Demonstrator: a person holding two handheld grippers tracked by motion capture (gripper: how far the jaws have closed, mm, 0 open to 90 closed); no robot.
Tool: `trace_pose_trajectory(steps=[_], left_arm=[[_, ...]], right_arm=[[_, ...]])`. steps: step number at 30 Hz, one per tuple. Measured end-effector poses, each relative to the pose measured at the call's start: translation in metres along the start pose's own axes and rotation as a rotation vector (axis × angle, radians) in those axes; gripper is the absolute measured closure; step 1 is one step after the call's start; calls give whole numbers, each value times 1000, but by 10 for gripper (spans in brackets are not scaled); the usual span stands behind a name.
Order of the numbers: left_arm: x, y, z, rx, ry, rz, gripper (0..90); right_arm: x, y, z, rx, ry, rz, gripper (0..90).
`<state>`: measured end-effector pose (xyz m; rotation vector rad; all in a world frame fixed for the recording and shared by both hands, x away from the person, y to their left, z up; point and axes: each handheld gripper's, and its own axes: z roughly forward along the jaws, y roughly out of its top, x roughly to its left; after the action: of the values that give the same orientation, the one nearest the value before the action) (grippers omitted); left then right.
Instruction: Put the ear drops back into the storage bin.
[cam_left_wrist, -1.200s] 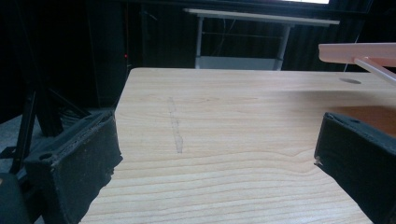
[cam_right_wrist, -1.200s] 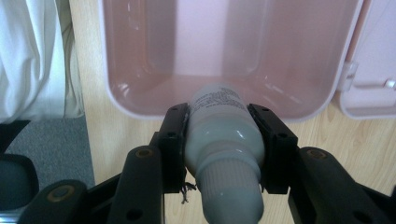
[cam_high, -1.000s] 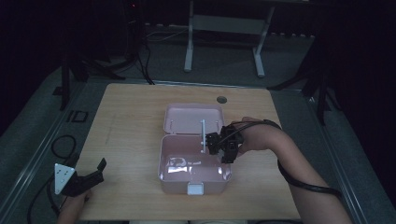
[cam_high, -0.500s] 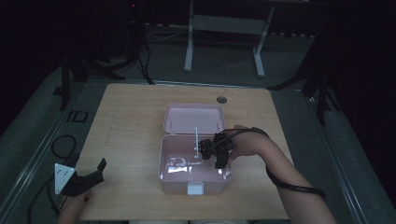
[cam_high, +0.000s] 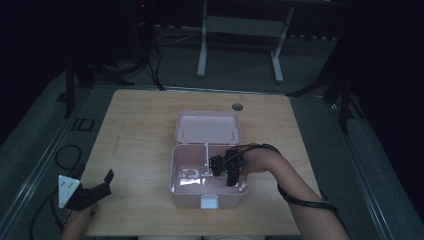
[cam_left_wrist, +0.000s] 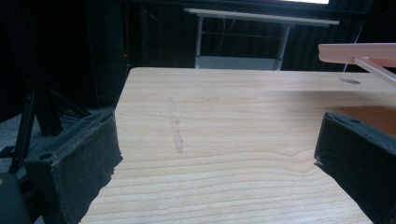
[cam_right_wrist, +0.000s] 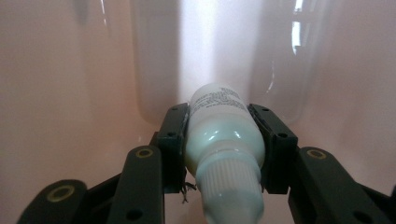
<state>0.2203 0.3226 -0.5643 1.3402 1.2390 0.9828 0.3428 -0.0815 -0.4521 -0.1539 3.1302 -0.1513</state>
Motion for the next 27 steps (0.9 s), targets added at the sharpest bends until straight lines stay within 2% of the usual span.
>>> trace_pose_trajectory(steps=[9,14,21,27], left_arm=[[0,0,0,0,0,1,4],[0,0,0,0,-1,1,4],[0,0,0,1,-1,2,4],[0,0,0,1,-1,2,4]], right_arm=[[2,5,19,33,21,-8,597],[1,8,29,53,10,-1,597],[1,10,39,77,19,-7,597],[0,12,44,89,27,9,596]])
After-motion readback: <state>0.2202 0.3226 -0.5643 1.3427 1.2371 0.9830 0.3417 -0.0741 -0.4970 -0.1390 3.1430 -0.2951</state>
